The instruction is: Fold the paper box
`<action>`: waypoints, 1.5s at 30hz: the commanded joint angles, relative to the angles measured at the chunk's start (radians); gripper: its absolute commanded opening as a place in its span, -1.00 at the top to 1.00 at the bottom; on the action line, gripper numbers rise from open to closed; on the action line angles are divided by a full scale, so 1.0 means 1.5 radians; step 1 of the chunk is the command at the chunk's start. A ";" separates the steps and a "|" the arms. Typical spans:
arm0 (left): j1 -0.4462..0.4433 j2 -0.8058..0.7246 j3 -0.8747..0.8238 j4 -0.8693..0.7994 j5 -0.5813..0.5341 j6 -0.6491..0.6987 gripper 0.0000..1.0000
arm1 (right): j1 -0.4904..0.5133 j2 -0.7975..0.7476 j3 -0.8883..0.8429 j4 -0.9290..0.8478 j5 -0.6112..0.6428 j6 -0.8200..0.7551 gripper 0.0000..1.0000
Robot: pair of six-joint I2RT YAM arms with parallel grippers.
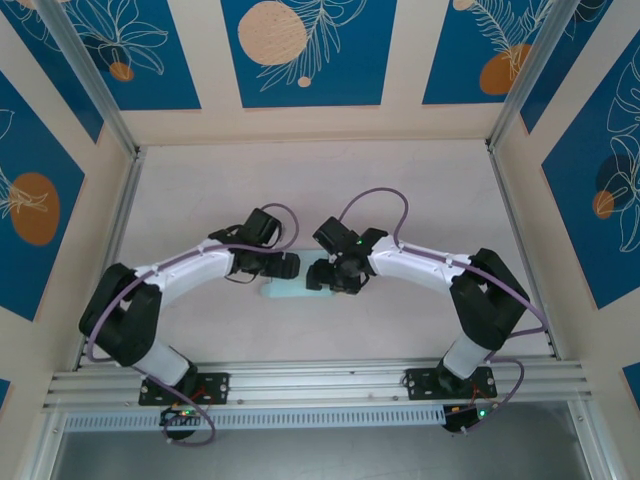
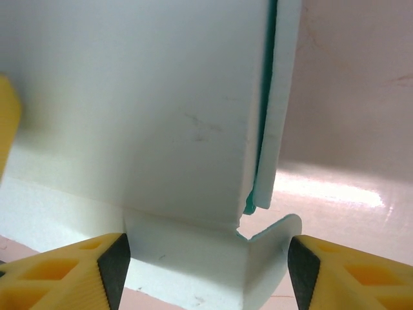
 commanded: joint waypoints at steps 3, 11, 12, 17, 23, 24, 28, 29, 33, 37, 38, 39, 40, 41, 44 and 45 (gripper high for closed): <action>0.007 0.034 0.026 -0.003 -0.014 -0.005 -0.71 | -0.002 0.031 0.039 -0.040 -0.006 -0.047 -0.37; 0.009 0.036 0.029 0.000 -0.011 -0.009 -0.62 | -0.004 0.039 0.052 -0.039 -0.029 -0.068 -0.37; 0.008 0.038 0.030 0.000 -0.010 -0.010 -0.59 | -0.005 0.040 0.049 -0.035 -0.037 -0.067 -0.36; 0.009 0.049 0.026 0.006 -0.007 -0.025 -0.42 | -0.012 0.039 0.023 -0.008 -0.081 -0.048 -0.31; 0.008 0.063 0.019 0.014 0.001 -0.045 -0.27 | -0.019 0.037 -0.013 0.034 -0.123 -0.031 -0.21; 0.009 0.065 0.018 0.018 0.004 -0.049 -0.26 | -0.019 0.039 -0.014 0.036 -0.125 -0.029 -0.21; 0.008 0.065 0.005 0.034 0.011 -0.065 -0.18 | -0.021 0.043 -0.020 0.053 -0.135 -0.019 -0.19; 0.008 0.065 0.003 0.035 0.013 -0.068 -0.17 | -0.022 0.043 -0.023 0.062 -0.142 -0.015 -0.17; 0.008 0.065 -0.001 0.039 0.018 -0.074 -0.13 | -0.026 0.047 -0.031 0.094 -0.163 0.001 -0.09; 0.008 0.065 0.000 0.037 0.016 -0.074 -0.13 | -0.026 0.046 -0.029 0.082 -0.138 0.005 -0.09; 0.008 0.065 0.001 0.037 0.014 -0.074 -0.13 | -0.026 0.045 -0.026 0.071 -0.124 0.006 -0.09; 0.009 0.063 0.001 0.036 0.013 -0.074 -0.13 | -0.025 0.043 -0.023 0.059 -0.108 0.004 -0.09; 0.009 0.062 0.001 0.036 0.013 -0.074 -0.13 | -0.024 0.044 -0.018 0.045 -0.089 0.002 -0.08; 0.008 0.060 0.001 0.035 0.013 -0.073 -0.13 | -0.022 0.044 -0.013 0.034 -0.074 -0.001 -0.07; 0.008 0.056 0.006 0.029 0.013 -0.070 -0.13 | -0.019 0.049 0.001 0.008 -0.042 -0.014 -0.03; 0.008 0.054 0.010 0.025 0.013 -0.068 -0.13 | -0.021 0.051 0.002 0.008 -0.041 -0.016 0.03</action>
